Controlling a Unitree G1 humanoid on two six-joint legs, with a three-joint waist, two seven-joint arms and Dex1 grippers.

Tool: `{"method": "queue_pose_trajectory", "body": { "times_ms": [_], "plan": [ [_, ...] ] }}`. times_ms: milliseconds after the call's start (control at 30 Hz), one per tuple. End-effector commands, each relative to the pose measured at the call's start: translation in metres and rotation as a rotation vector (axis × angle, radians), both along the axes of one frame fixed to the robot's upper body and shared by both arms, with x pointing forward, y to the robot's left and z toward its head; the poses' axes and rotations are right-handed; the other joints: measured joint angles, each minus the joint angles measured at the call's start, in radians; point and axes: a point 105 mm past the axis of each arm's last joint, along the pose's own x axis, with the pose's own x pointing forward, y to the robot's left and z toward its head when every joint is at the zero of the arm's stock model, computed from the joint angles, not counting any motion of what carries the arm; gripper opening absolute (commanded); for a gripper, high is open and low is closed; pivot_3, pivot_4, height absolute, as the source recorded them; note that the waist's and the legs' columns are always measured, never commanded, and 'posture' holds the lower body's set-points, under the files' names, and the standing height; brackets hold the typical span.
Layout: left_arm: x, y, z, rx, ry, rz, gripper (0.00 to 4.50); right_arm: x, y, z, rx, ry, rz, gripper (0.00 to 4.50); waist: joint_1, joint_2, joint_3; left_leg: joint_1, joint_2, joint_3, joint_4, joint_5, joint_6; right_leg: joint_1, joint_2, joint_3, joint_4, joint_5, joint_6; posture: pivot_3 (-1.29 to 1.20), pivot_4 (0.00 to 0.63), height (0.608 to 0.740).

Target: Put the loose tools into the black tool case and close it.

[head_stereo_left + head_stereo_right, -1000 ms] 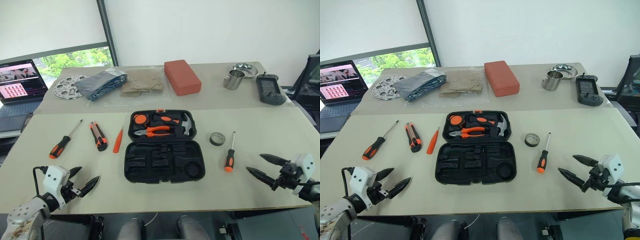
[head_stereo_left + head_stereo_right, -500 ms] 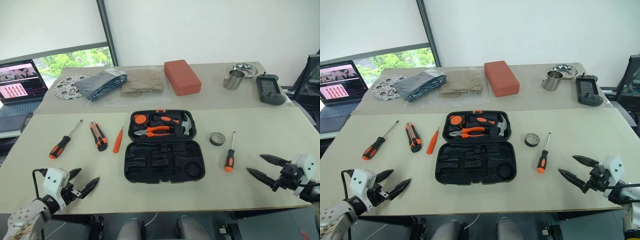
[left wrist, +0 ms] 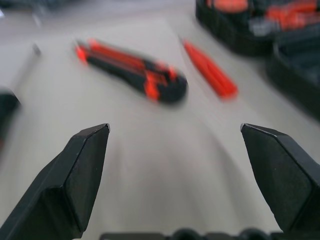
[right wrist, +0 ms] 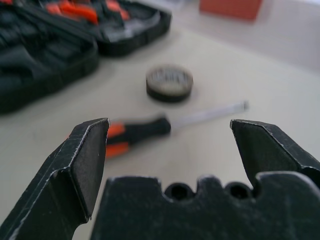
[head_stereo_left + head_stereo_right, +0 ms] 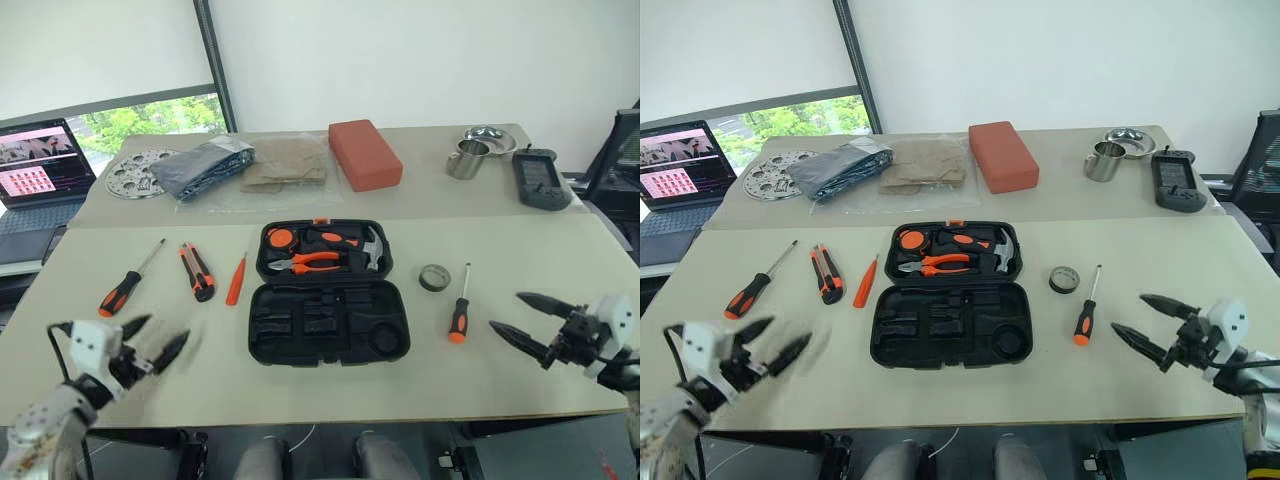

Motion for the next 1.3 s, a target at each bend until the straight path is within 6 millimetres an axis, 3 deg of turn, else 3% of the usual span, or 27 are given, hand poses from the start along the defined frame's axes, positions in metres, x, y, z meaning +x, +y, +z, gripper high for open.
{"method": "queue_pose_trajectory", "body": {
  "times_ms": [33, 233, 533, 700, 900, 1000, 1233, 1300],
  "plan": [
    [0.011, 0.019, 0.029, 0.018, -0.095, 0.097, 4.50, 0.006, 0.021, 0.026, 0.013, -0.062, 0.082, 4.49, 0.000, 0.000, 0.000, 0.000, 0.000, 0.000, 0.000, 0.000, 0.000, 0.000, 0.000, 0.000, 0.000, 0.000, 0.000, 0.00, 0.150, 0.740],
    [0.030, 0.048, 0.039, 0.052, -0.040, 0.279, 4.50, 0.006, 0.057, 0.047, 0.045, -0.097, 0.206, 4.49, 0.000, 0.001, -0.001, 0.000, 0.000, -0.001, 0.000, 0.000, 0.000, -0.001, 0.001, -0.001, 0.000, 0.000, 0.000, 0.00, 0.150, 0.740],
    [0.053, 0.077, 0.025, 0.097, 0.104, 0.417, 4.50, -0.004, 0.110, 0.066, 0.130, -0.120, 0.380, 4.49, 0.002, -0.001, 0.000, -0.001, 0.000, -0.003, -0.001, 0.000, 0.000, -0.001, 0.000, -0.003, 0.000, 0.000, 0.000, 0.00, 0.150, 0.740],
    [0.068, 0.081, 0.008, 0.096, 0.190, 0.386, 4.50, -0.006, 0.119, 0.071, 0.140, -0.130, 0.403, 4.49, 0.006, -0.001, 0.000, -0.001, 0.000, -0.003, 0.000, 0.000, 0.000, -0.001, 0.000, -0.005, 0.000, 0.000, 0.000, 0.00, 0.150, 0.740],
    [0.073, 0.083, -0.020, 0.064, 0.352, 0.315, 4.50, -0.012, 0.118, 0.074, 0.133, -0.140, 0.403, 4.49, 0.006, -0.002, -0.001, -0.002, 0.000, -0.004, -0.001, 0.000, 0.000, -0.002, 0.000, -0.008, 0.000, 0.001, -0.001, 0.00, 0.150, 0.740],
    [0.073, 0.090, -0.022, 0.029, 0.371, 0.343, 3.79, -0.012, 0.115, 0.074, 0.134, -0.148, 0.386, 4.50, 0.005, -0.002, -0.001, -0.002, 0.000, -0.005, -0.001, 0.000, 0.000, -0.002, 0.000, -0.009, 0.001, 0.001, -0.002, 0.00, 0.150, 0.740],
    [0.069, 0.094, -0.026, 0.022, 0.376, 0.332, 1.16, -0.013, 0.111, 0.068, 0.124, -0.148, 0.366, 4.50, 0.003, -0.001, -0.001, -0.002, 0.000, -0.005, -0.001, 0.000, 0.000, -0.002, 0.000, -0.009, 0.002, 0.001, -0.002, 0.00, 0.150, 0.740],
    [0.069, 0.094, -0.024, 0.021, 0.365, 0.336, 0.99, -0.014, 0.111, 0.069, 0.127, -0.151, 0.364, 4.50, 0.004, -0.001, -0.001, -0.002, 0.000, -0.005, -0.001, 0.000, 0.000, -0.002, 0.000, -0.009, 0.002, 0.001, -0.002, 0.00, 0.150, 0.740]
  ]
}}
